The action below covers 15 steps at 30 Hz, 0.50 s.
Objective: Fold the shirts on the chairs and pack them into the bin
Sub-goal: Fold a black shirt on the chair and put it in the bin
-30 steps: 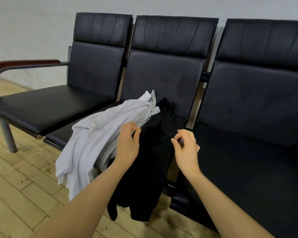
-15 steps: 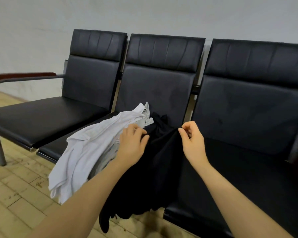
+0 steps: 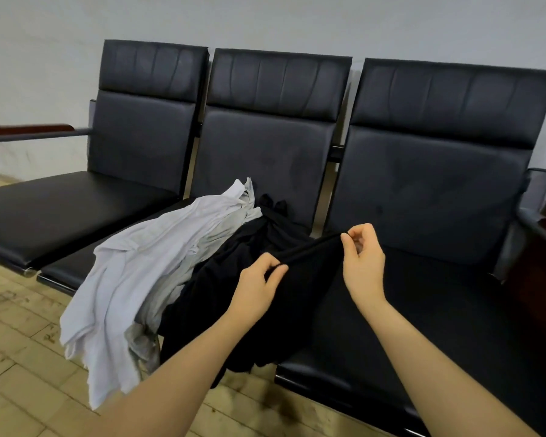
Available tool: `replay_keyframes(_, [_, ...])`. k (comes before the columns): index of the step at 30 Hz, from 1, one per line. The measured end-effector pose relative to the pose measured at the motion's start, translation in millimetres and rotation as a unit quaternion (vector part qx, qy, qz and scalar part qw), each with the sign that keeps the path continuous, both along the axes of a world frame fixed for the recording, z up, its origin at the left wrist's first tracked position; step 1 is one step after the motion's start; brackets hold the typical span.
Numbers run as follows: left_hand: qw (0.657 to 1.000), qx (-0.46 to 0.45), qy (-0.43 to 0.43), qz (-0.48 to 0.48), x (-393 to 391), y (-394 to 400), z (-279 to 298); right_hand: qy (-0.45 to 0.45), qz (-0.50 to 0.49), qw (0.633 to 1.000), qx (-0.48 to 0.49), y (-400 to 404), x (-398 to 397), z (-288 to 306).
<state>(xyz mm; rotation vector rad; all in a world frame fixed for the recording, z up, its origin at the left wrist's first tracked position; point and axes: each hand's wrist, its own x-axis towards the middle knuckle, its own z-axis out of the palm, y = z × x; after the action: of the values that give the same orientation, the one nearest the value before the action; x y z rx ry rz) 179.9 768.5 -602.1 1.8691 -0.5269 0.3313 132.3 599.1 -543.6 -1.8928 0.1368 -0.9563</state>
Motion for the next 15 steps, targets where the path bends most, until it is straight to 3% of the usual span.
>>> replay_keyframes(5, [0.997,-0.06,-0.038,0.009,-3,-23,57,-0.049,-0.04,0.998,0.019,-24,-11,29])
replay_keyframes(15, [0.967,-0.016,-0.254,0.006,-23,-106,149,-0.166,-0.117,0.979,0.02,-99,-66,92])
